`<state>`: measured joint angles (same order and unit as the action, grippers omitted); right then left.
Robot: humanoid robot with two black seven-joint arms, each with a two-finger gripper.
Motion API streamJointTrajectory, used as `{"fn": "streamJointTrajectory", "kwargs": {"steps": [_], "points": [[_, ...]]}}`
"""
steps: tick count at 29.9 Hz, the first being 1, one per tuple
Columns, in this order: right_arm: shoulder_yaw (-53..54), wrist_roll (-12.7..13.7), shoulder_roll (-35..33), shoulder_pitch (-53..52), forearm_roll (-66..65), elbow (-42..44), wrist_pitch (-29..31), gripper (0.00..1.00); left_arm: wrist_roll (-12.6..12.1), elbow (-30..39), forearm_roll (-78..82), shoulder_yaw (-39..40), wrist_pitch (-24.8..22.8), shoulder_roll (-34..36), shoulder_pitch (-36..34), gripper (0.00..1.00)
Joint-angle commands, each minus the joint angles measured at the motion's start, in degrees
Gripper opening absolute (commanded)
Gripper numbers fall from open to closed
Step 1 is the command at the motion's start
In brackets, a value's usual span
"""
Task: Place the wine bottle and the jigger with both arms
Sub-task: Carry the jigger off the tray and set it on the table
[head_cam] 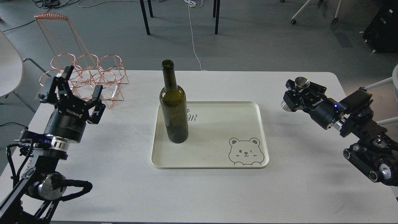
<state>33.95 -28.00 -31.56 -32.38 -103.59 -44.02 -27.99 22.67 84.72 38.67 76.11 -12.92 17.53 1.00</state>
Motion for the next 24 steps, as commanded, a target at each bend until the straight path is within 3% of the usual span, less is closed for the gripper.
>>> {"fn": "streamJointTrajectory", "kwargs": {"steps": [1,6,19,24], "points": [[-0.63,0.0,0.09,0.82,4.79,5.59,-0.01,0.01,0.0,0.1,0.0,0.0,-0.09,-0.12,0.06,0.98],[-1.43,0.0,1.14,1.62,9.19,10.79,-0.01,0.01,0.0,0.18,0.0,-0.35,-0.18,-0.21,0.06,0.98],[-7.4,0.0,13.62,-2.6,9.28,19.32,-0.01,0.02,0.0,0.8,0.09,-0.79,-0.18,-0.57,0.15,0.98],[-8.89,0.0,15.38,-3.13,9.28,20.73,-0.01,0.02,0.0,0.8,0.09,-0.79,-0.18,-0.48,0.15,0.98]]}}
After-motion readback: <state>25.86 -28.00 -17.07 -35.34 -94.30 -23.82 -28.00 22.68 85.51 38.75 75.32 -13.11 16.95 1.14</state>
